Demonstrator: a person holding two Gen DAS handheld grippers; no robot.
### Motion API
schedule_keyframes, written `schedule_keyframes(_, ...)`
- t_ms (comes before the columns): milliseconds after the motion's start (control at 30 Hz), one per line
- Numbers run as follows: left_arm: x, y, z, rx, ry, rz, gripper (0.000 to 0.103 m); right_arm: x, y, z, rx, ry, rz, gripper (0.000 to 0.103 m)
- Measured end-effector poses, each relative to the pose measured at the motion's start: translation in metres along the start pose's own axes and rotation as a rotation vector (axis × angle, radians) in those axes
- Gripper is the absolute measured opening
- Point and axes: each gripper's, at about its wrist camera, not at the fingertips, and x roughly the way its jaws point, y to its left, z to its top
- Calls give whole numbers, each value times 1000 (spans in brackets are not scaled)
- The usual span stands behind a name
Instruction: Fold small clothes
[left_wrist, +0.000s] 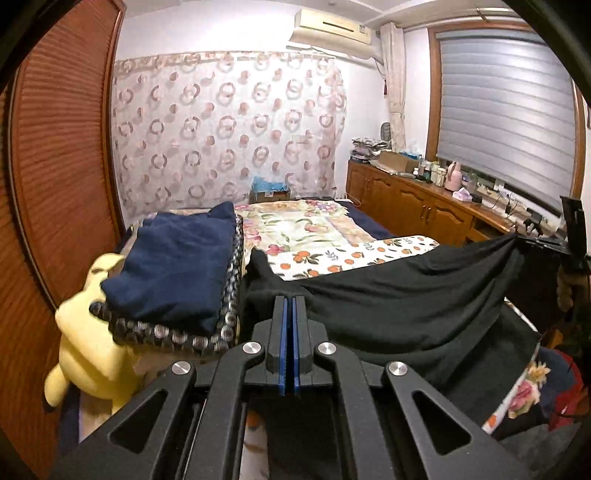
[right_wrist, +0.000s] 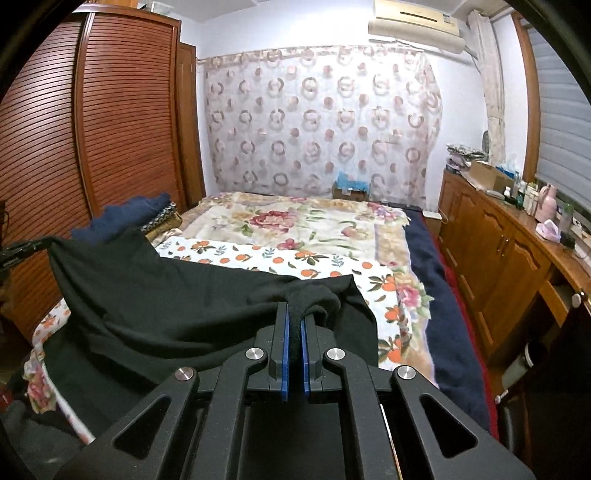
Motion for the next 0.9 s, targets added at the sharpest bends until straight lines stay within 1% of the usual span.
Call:
schedule_keyframes(133,-10,4,-13,-4,18,19,3,-16,-1,-15,-3,14,2,5)
schedule_keyframes(300,-22,11,-34,-33,46,26,3,-41,1,-29,-5,42,-9,5)
schedule_keyframes(400,-27,13,-43,-48,61,22,3,-52,3,-31,6,56,-12,5)
schedule_keyframes(533,-31,10,-48,-34,79,32,3,-60,7,-27,7,73,-9,5)
schedule_keyframes(600,-27,9,-54,-31,103,38,3,-59,7,-30,4,96,-9,5)
schedule_keyframes(667,-19,8,-65,-32,143,43,3,-55,8,-35,-1,130,-16,5)
schedule_keyframes(767,-3,6,-83,-46,225,53,3,-35,3,-50,28,215,-27,5)
schedule_keyframes(833,1,4,-92,-60,254,54,4,-24,3,-54,45,258,-24,5)
schedule_keyframes(900,3,4,-97,-67,275,47,4,-17,6,-55,28,277,-40,5)
